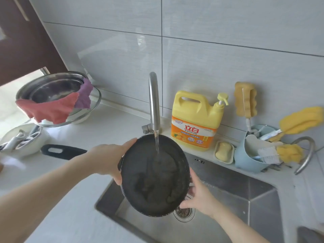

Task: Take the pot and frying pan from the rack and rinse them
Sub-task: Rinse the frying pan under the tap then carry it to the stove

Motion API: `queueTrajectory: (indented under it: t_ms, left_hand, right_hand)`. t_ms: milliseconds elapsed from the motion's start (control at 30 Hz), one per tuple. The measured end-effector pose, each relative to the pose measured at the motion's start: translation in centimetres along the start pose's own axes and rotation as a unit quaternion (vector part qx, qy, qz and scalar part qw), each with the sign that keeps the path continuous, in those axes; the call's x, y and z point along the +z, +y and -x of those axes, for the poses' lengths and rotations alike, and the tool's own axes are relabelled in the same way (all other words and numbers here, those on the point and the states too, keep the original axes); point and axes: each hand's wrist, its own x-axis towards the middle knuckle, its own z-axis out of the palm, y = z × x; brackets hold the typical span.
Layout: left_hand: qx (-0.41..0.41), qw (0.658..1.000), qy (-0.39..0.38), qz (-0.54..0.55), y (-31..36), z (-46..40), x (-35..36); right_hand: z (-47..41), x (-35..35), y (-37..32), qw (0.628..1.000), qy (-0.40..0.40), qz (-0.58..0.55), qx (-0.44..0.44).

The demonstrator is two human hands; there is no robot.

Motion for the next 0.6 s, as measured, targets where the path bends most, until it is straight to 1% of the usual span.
queueTrajectory:
  t_ms: [67,133,167,233,300,433,533,600]
  left_hand:
    - [-0.007,0.999,0.036,-0.007,0.9,0.7,-0.3]
    - [-0.005,0.997,0.072,0.026,2.1,1.1,0.3]
    - [-0.015,0.994,0.088,0.059,2.2,1.1,1.0]
    - [-0.026,0.987,0.119,0.107,2.5,0.9,2.6]
    - [-0.01,0.975,0.16,0.156,3.8,0.7,4.2]
    - [0.003,0.949,0.229,0.218,7.0,0.2,6.2]
    - [0.032,0.926,0.304,0.22,8.7,-0.2,7.3]
    - [0.053,0.916,0.351,0.19,9.5,-0.2,7.2]
  right_hand:
    - [0.1,-0.8,-0.7,0.999,0.038,0.016,-0.027]
    - [0.5,-2.5,-1.8,0.995,0.066,0.035,-0.063]
    - [0.7,-3.4,-2.4,0.993,0.075,0.053,-0.078]
    - [1.4,-5.7,-3.3,0.987,0.079,0.102,-0.095]
    - [2.0,-8.0,-3.9,0.98,0.081,0.155,-0.092]
    - [3.9,-11.8,-4.2,0.961,0.115,0.24,-0.072]
    - [5.9,-13.3,-4.8,0.947,0.14,0.28,-0.077]
    - [7.2,-14.0,-5.2,0.932,0.167,0.306,-0.098]
